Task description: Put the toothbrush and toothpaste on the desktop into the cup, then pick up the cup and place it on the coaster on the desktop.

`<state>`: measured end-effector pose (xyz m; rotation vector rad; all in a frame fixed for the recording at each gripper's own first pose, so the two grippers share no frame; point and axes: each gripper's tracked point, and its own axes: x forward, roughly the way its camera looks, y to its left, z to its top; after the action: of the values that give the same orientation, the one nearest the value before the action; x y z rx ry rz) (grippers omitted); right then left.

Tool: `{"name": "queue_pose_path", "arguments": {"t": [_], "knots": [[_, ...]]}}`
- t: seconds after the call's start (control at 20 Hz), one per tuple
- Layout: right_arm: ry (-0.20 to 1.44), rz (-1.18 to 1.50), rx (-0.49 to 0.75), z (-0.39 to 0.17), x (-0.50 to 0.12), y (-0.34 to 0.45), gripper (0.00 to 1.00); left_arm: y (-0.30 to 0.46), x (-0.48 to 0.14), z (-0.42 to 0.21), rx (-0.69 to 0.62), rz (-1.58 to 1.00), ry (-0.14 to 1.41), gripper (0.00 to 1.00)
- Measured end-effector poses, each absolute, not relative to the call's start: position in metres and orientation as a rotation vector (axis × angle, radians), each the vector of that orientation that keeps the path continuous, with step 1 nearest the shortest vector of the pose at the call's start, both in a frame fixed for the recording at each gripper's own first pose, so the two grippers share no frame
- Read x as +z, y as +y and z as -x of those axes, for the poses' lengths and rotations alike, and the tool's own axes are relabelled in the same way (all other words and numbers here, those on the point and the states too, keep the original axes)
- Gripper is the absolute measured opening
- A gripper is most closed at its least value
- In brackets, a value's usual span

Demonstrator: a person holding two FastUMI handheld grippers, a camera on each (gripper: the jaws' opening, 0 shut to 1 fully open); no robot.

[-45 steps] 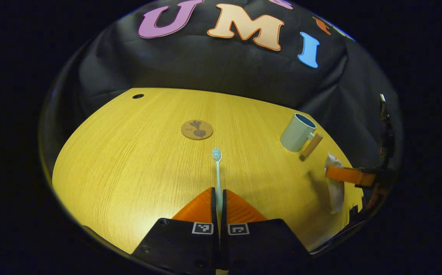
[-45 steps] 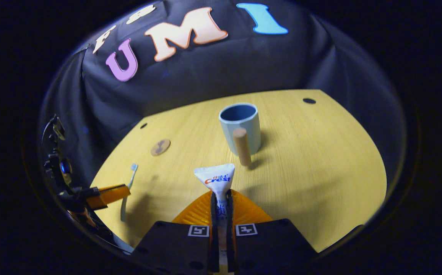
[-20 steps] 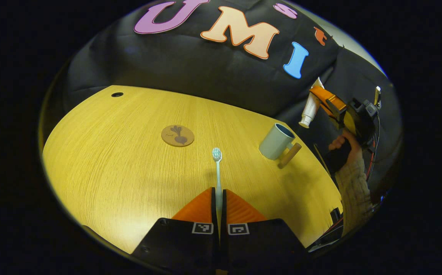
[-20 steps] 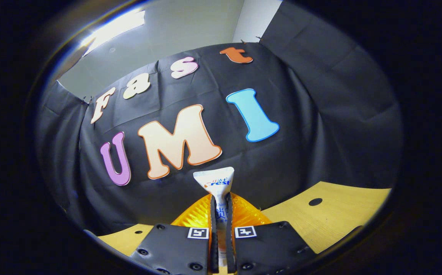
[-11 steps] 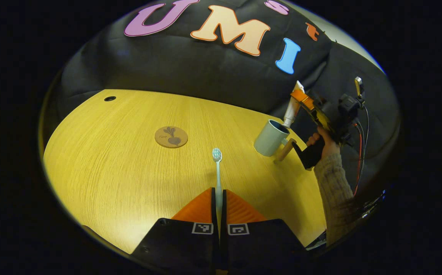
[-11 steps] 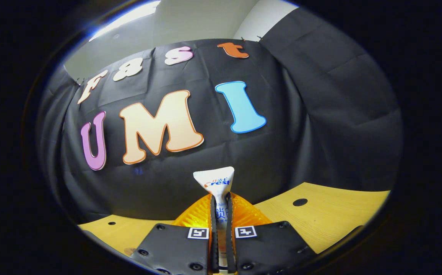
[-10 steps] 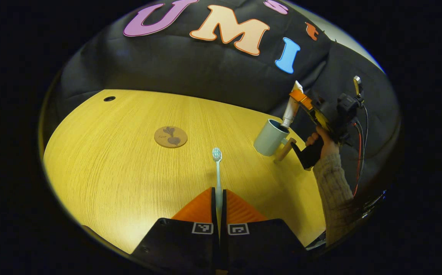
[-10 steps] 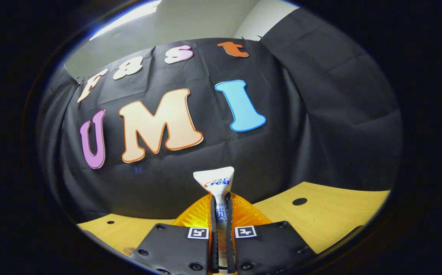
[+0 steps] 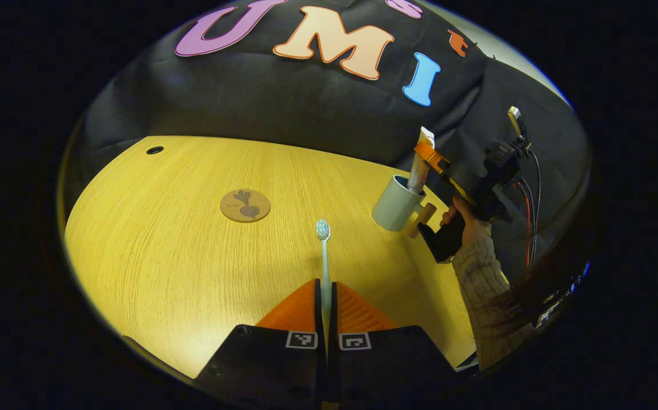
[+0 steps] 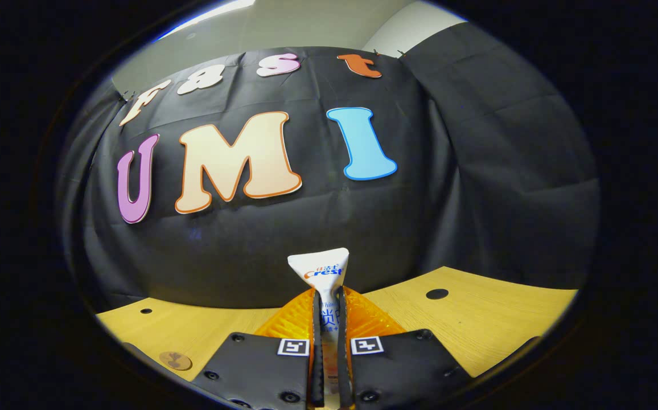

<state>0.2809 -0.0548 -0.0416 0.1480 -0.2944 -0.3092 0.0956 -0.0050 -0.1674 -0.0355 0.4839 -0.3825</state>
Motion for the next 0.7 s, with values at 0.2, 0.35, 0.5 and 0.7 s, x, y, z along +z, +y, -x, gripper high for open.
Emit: {"name": "queue_pose_path", "arguments": {"t": [0.2, 0.35, 0.5, 0.7], "knots": [[-0.241, -0.179, -0.317, -0.277, -0.063, -0.056, 0.23, -0.006, -0.165, -0.096, -0.379, 0.032, 0.473, 0.0], [-0.206, -0.22, -0.301, -0.275, -0.076, -0.05, 0.34, -0.008, -0.162, -0.096, -0.382, 0.032, 0.466, 0.0], [-0.292, -0.21, -0.278, -0.256, -0.043, -0.042, 0.47, -0.011, -0.157, -0.1, -0.388, 0.027, 0.451, 0.0], [-0.329, -0.213, -0.278, -0.238, -0.022, -0.048, 0.76, -0.02, -0.136, -0.107, -0.408, 0.034, 0.409, 0.0]]}}
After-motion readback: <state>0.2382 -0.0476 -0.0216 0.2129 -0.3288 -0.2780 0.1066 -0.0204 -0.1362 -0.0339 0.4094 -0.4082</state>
